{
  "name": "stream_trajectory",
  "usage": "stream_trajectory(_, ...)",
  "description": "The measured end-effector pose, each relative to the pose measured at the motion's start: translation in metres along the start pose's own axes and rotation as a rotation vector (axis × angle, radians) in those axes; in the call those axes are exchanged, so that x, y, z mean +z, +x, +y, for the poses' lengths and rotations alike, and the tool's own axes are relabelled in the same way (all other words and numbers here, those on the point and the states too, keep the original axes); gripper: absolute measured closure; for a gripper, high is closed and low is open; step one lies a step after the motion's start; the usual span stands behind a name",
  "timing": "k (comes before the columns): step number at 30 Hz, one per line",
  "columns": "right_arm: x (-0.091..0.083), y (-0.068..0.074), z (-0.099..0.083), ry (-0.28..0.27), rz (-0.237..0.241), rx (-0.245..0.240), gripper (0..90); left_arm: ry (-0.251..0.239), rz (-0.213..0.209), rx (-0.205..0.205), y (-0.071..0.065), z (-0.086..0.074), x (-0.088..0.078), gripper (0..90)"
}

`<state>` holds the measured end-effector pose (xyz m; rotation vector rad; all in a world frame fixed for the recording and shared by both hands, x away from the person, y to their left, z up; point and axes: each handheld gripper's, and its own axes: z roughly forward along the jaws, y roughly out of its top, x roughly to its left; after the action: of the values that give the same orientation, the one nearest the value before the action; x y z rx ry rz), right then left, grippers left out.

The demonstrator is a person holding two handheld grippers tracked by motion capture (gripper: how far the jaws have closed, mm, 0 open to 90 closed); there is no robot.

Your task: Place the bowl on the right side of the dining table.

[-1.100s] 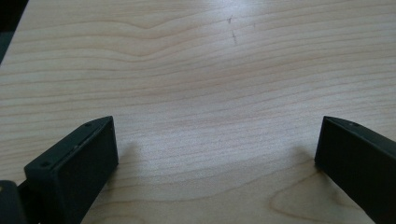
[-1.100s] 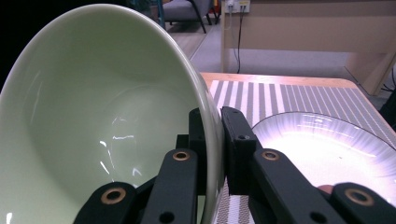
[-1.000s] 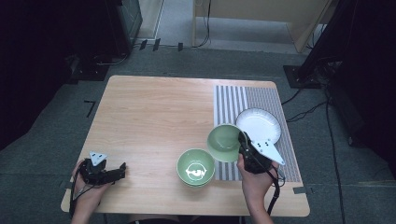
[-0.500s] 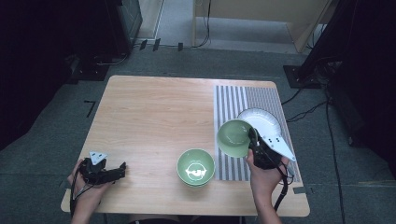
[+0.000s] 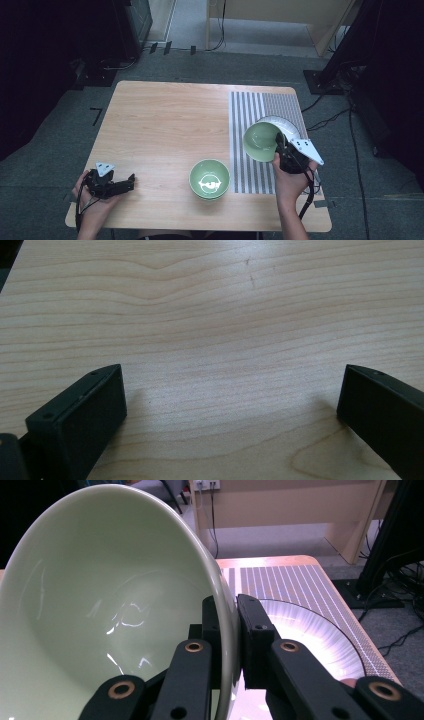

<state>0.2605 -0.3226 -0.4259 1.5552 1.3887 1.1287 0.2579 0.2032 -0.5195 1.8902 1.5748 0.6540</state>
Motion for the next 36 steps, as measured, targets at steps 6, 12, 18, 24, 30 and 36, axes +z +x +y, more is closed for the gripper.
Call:
stream_trajectory(6, 0.010, -0.007, -0.001, 0.014, -0.018, 0.015, 84.3, 0.000, 0.000, 0.000, 0.000, 0.000, 0.000, 0.0)
stream_trajectory(12, 0.020, -0.014, -0.003, 0.032, -0.041, 0.031, 84.3, 0.001, -0.002, 0.004, 0.000, 0.001, 0.000, 0.0)
stream_trajectory(18, 0.031, -0.021, -0.004, 0.053, -0.069, 0.032, 84.3, 0.001, 0.003, -0.002, 0.000, 0.001, 0.001, 0.0)
stream_trajectory(24, 0.042, -0.028, -0.006, 0.079, -0.091, 0.051, 84.3, 0.001, 0.004, -0.003, 0.000, 0.001, 0.001, 0.0)
stream_trajectory(30, 0.052, -0.037, -0.009, 0.107, -0.116, 0.072, 84.3, 0.002, 0.004, -0.002, 0.000, 0.001, 0.001, 0.0)
stream_trajectory(36, 0.064, -0.050, -0.014, 0.155, -0.137, 0.103, 84.3, 0.002, 0.004, -0.003, 0.000, 0.001, 0.001, 0.0)
